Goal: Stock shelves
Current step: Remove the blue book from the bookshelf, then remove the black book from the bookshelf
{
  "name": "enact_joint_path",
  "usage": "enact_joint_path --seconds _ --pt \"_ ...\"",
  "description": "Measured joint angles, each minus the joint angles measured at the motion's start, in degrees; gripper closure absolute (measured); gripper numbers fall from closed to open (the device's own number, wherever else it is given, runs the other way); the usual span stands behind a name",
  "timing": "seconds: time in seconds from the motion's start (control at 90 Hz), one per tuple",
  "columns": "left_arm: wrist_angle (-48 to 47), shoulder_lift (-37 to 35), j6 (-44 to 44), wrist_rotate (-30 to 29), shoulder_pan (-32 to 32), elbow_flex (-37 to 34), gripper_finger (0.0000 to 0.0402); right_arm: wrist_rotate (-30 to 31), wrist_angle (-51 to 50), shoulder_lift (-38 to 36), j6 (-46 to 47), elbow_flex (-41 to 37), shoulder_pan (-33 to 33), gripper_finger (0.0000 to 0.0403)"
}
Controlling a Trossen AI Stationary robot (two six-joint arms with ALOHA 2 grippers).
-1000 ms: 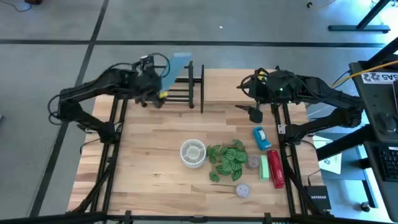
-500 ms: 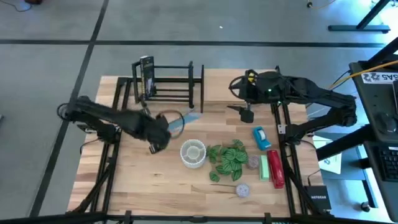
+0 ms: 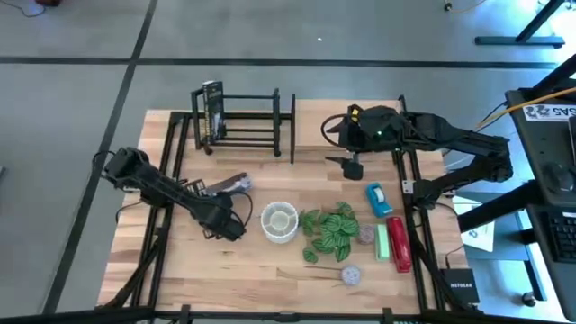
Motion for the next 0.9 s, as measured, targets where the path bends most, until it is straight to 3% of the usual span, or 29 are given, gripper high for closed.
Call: enact_joint_path --seconds 0.244,0.5,0.711,0.811,0.9 --pt "5.67 -0.02 5.82 2.68 -2.88 -2.88 0.0352 -0.02 0.16 0.0 -0.04 0.0 0.0 0.0072" --pt "8.78 -0.69 4.7 8.87 -3.39 -2.88 0.0271 -0.1 0.2 0.0 -0.06 0.0 0.0 0.0072" --pt "3.68 -4.58 -7.26 16.22 -3.59 -0.72 0.0219 -3.2 -0.43 0.0 -0.08 0.0 0.0 0.0072" --pt "-0.31 -7.56 -17.29 14.96 -2.81 3.69 0.0214 -4.51 -0.31 -0.02 -0.08 0.0 0.0 0.0072" --pt "-0.29 -10.72 -27.44 9.79 -0.96 7.71 0.0216 -4.52 -0.28 -0.02 -0.1 0.0 -0.01 0.0072"
